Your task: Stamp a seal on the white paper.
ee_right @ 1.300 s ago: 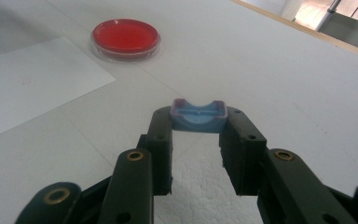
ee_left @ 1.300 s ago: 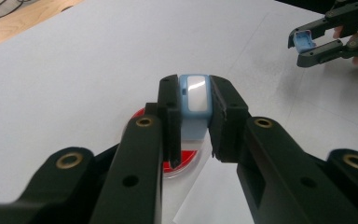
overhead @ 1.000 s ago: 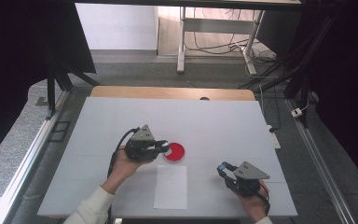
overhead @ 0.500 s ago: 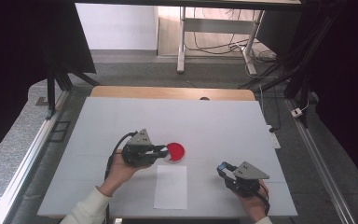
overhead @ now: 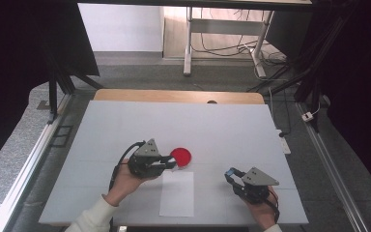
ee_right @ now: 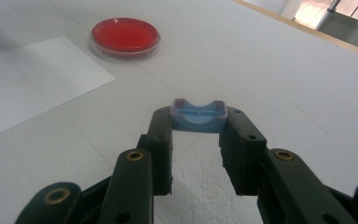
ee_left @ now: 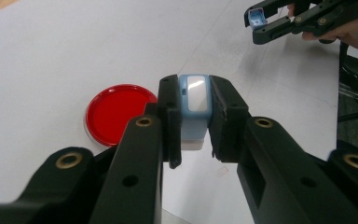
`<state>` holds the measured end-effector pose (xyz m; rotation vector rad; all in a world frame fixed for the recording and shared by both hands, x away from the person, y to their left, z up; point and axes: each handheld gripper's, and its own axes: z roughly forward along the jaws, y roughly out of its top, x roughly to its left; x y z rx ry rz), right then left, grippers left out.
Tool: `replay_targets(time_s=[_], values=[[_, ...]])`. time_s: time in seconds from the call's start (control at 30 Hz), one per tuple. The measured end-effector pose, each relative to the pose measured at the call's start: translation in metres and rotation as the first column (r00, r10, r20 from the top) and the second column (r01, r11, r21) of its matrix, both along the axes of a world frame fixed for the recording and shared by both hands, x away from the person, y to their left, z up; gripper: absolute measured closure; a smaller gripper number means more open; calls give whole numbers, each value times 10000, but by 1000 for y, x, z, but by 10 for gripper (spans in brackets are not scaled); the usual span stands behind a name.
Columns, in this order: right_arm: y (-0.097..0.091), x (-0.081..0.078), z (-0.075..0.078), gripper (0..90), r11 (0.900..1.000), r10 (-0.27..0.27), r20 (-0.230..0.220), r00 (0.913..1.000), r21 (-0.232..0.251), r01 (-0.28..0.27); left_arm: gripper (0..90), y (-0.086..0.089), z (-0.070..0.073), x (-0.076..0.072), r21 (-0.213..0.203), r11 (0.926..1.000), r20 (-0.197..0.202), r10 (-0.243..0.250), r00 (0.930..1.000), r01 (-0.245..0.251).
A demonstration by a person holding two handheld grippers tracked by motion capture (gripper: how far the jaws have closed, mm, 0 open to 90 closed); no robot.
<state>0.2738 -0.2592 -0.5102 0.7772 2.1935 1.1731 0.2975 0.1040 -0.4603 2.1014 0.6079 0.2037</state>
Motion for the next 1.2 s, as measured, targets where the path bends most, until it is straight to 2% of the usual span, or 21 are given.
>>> replay_targets(time_s=[0.27, 0.87, 1.2], values=[[-1, 0, 0, 649, 10000, -16, -5, 10000, 7, 16, 760, -3, -3, -4, 74, 9999, -25, -127, 9999, 128], [0, 0, -1, 649, 10000, 51, -42, 10000, 40, -50, 759, -16, -12, -16, 309, 9968, -150, -738, 9972, 742], [1, 0, -1, 649, 10000, 68, -60, 10000, 9, -68, 758, -16, -17, -21, 310, 9964, -258, -783, 9966, 791]])
